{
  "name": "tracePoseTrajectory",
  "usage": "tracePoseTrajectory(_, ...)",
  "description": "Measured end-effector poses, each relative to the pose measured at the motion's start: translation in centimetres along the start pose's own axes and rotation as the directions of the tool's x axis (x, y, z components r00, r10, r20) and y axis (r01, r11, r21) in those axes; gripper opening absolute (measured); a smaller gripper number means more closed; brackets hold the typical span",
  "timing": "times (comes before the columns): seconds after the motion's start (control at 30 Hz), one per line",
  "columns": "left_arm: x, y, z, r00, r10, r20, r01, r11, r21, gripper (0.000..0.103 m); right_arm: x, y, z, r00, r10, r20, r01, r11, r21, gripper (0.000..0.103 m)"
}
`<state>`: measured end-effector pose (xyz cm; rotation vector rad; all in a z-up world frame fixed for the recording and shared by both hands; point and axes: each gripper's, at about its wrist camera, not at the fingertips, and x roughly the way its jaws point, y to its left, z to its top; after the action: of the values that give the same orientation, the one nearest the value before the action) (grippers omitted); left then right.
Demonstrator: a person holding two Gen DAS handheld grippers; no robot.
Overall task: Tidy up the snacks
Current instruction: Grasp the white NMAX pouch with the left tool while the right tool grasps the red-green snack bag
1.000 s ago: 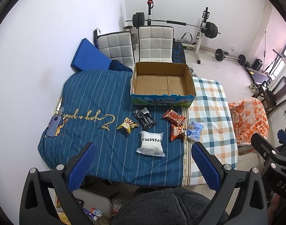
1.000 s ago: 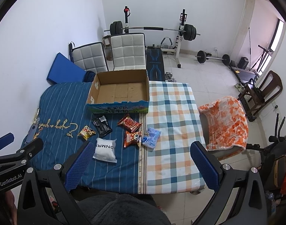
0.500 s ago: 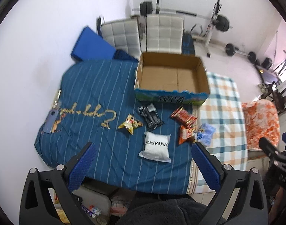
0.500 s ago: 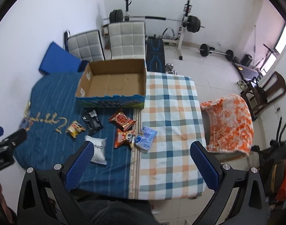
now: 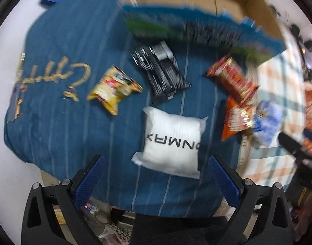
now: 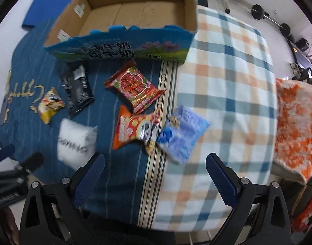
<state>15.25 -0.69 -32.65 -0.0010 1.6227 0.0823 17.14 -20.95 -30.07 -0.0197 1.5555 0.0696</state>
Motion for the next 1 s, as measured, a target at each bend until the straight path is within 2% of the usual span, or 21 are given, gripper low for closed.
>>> tracePoseTrajectory(0.17, 7.1, -1.2, 1.3, 0.99, 0.012, -0.139, -0.008, 0.999, 0.033, 0.103, 4.4, 0.1, 2.5, 1.0, -0.009, -0.03, 0.007, 0.998, -0.058, 0.101)
tracePoseTrajectory(0.23, 8.9, -1.4, 1.4, 0.983, -0.042, -0.177, 0.047, 0.999, 0.024, 0.102, 5.4, 0.2, 3.5, 0.999, -0.006, -0.034, 0.003, 0.996, -0.095, 0.101)
tracePoseTrajectory(0.27, 9.5, -1.5, 1.3, 0.981, -0.069, -0.182, 0.073, 0.997, 0.012, 0.098, 5.7, 0.3, 4.0, 0.999, -0.007, -0.036, 0.003, 0.994, -0.11, 0.101)
tracePoseTrajectory(0.3, 10.0, -1.5, 1.4, 0.979, -0.09, -0.182, 0.091, 0.996, -0.001, 0.083, 6.1, 0.5, 4.6, 0.999, -0.012, -0.034, 0.007, 0.992, -0.128, 0.101)
tracePoseTrajectory(0.5, 10.8, -0.6, 1.5, 0.983, -0.099, -0.153, 0.093, 0.994, -0.049, 0.08, 9.5, 2.3, 7.7, 0.996, -0.083, -0.02, 0.076, 0.968, -0.239, 0.101)
tracePoseTrajectory(0.63, 10.9, -0.1, 1.8, 0.987, -0.089, -0.133, 0.084, 0.995, -0.045, 0.08, 12.1, 3.3, 9.1, 0.996, -0.082, -0.03, 0.071, 0.958, -0.279, 0.092)
tracePoseTrajectory(0.73, 10.6, 0.0, 2.2, 0.988, -0.089, -0.127, 0.087, 0.996, -0.02, 0.08, 13.5, 3.4, 9.8, 0.997, -0.053, -0.062, 0.036, 0.967, -0.253, 0.077)
tracePoseTrajectory(0.83, 10.3, -0.3, 2.8, 0.99, -0.087, -0.115, 0.09, 0.996, 0.017, 0.08, 14.3, 3.2, 9.7, 0.992, -0.074, -0.101, 0.054, 0.981, -0.187, 0.066)
tracePoseTrajectory(0.87, 10.4, -0.2, 2.7, 0.989, -0.094, -0.113, 0.097, 0.995, 0.022, 0.08, 14.3, 3.1, 9.5, 0.991, -0.079, -0.107, 0.06, 0.984, -0.168, 0.052)
tracePoseTrajectory(0.93, 10.8, -0.2, 2.7, 0.989, -0.106, -0.107, 0.11, 0.994, 0.027, 0.081, 14.1, 2.5, 8.9, 0.987, -0.071, -0.143, 0.058, 0.994, -0.096, 0.051)
tracePoseTrajectory(1.0, 12.8, -0.9, 2.3, 0.989, -0.109, -0.101, 0.114, 0.992, 0.047, 0.082, 14.1, 1.0, 7.5, 0.974, -0.065, -0.218, 0.074, 0.997, 0.035, 0.051)
